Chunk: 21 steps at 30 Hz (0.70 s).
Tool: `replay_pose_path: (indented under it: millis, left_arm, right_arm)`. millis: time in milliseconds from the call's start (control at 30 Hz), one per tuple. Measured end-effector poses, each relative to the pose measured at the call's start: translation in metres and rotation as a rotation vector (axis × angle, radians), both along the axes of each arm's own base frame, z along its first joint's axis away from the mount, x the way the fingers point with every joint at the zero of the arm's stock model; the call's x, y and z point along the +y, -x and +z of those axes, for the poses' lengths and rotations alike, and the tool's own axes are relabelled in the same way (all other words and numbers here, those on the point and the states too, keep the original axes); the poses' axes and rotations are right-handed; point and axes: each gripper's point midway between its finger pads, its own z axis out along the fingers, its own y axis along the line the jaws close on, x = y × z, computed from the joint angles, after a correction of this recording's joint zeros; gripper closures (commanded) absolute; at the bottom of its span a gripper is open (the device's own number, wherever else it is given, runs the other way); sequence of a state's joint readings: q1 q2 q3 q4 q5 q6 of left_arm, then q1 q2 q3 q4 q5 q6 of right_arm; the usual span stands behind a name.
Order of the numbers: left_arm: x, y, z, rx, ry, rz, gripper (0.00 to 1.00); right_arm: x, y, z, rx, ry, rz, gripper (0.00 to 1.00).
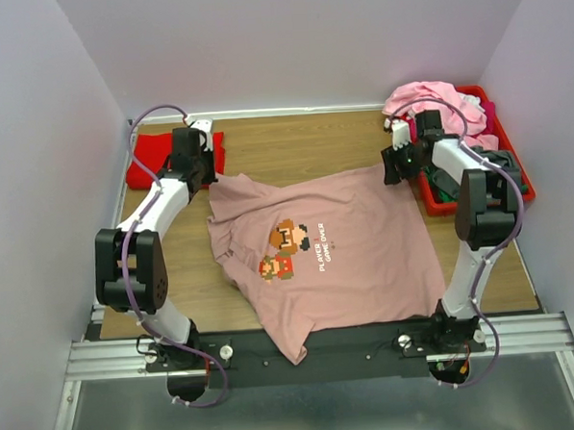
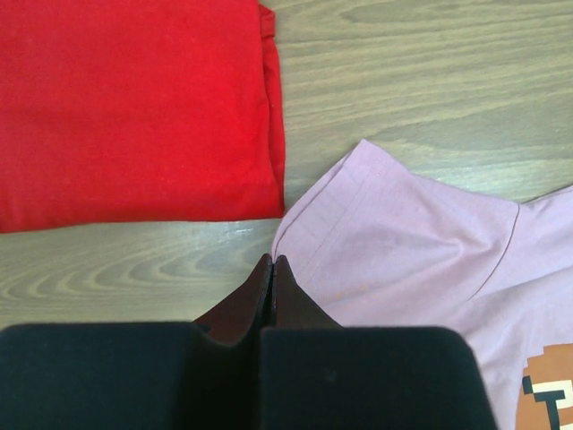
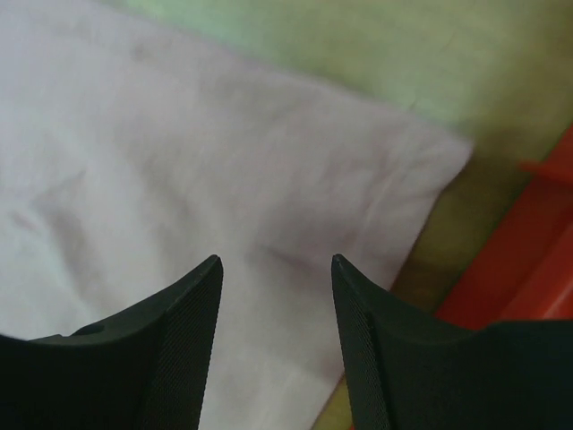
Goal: Fold and stack the t-shirts
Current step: Flatten the tshirt out
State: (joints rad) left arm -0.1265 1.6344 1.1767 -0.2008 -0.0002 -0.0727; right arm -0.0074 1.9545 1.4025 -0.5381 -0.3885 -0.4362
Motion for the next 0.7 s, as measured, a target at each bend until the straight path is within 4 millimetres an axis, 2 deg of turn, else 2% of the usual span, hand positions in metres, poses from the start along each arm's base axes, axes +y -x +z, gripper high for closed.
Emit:
replay_pose_path:
  millis: [100, 167, 233, 433, 600, 700]
  left_arm:
    - [0.004, 0.0, -0.001, 0.001, -0.001, 0.007, 1.0]
    - [0.007, -0.001, 0.0, 0.0, -0.001, 0.014, 1.0]
    - [0.014, -0.002, 0.0, -0.002, -0.001, 0.031, 1.0]
    - [0.029, -0.003, 0.009, -0.024, 0.002, 0.064, 1.0]
    - [0.031, -0.001, 0.025, -0.069, 0.0, 0.071, 1.0]
    - [0.034, -0.001, 0.028, -0.082, -0.004, 0.082, 1.0]
  right_arm:
    - [-0.006, -0.033, 0.003, -0.044, 0.03, -0.042, 0.48]
    - [-0.008, -0.046, 0.003, -0.061, 0.041, -0.059, 0.5]
    - [-0.005, -0.052, 0.0, -0.059, 0.04, -0.065, 0.53]
    - [0.01, -0.05, -0.025, -0.016, 0.066, -0.042, 0.6]
    - [0.034, -0.05, -0.025, -0.028, 0.071, -0.001, 0.66]
    - [0.052, -0.048, -0.025, -0.032, 0.07, 0.035, 0.66]
